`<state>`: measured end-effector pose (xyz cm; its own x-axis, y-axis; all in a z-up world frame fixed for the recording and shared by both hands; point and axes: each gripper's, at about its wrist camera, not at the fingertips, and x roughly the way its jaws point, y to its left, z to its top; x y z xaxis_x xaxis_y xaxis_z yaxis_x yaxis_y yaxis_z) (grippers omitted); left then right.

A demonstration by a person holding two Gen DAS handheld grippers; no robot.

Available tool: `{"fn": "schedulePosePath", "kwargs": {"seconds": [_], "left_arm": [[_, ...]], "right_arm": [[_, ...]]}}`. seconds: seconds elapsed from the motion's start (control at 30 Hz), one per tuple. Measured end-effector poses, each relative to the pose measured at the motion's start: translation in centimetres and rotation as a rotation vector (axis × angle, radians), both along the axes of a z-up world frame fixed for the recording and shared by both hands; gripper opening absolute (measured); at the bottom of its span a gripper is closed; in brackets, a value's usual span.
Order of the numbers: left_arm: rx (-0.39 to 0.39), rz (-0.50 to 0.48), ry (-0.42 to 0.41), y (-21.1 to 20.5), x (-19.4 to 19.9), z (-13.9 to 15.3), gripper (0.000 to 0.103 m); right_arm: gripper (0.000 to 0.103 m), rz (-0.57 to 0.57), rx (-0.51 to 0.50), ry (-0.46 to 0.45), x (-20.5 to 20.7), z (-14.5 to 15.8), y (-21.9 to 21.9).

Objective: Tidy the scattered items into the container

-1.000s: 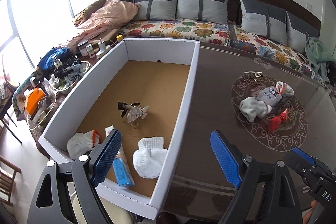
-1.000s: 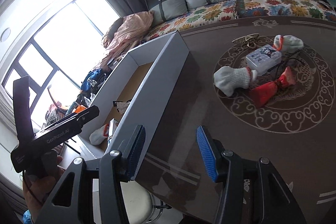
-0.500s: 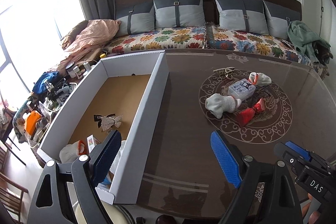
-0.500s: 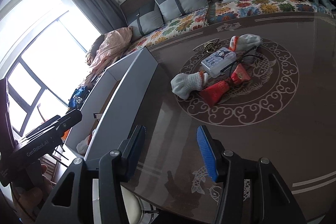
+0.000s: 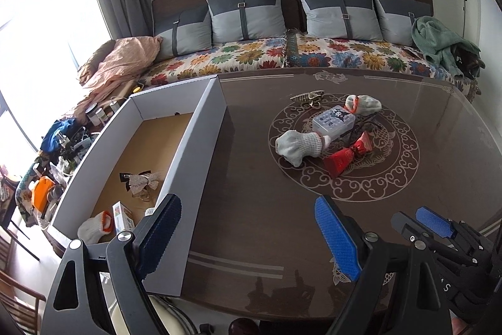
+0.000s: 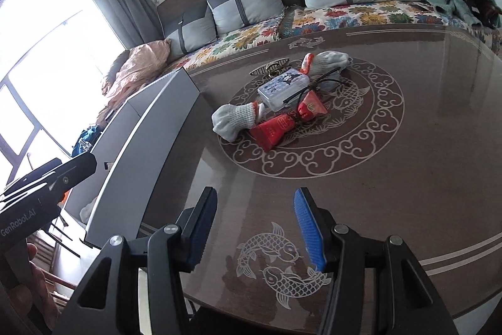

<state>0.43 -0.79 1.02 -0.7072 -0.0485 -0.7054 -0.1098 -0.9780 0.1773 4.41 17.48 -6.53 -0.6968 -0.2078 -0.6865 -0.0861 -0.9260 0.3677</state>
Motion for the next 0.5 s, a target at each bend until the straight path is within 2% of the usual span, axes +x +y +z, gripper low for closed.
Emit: {"fn": "schedulePosePath", "kwargs": {"seconds": [0.13,0.3,0.5], "left_arm": [[0.031,0.001,-0.036,-0.2,-0.1,-1.3,0.087],[0.148,-0.013,-0.178,-0.6,-0.7,-5.1,0.087],[0.213,-0.028,-0.274,-0.1,-0.1,-9.0,0.087]], "right_arm": [[0.053,-0.011,0.041,-0.010,0.2,-0.3,0.1],[0.053,-0.024,0.061,-0.022,0.3,-0.7,0.6],[0.053,-0.031,0.097,-0.047,0.5,-1.6,0.8]]}}
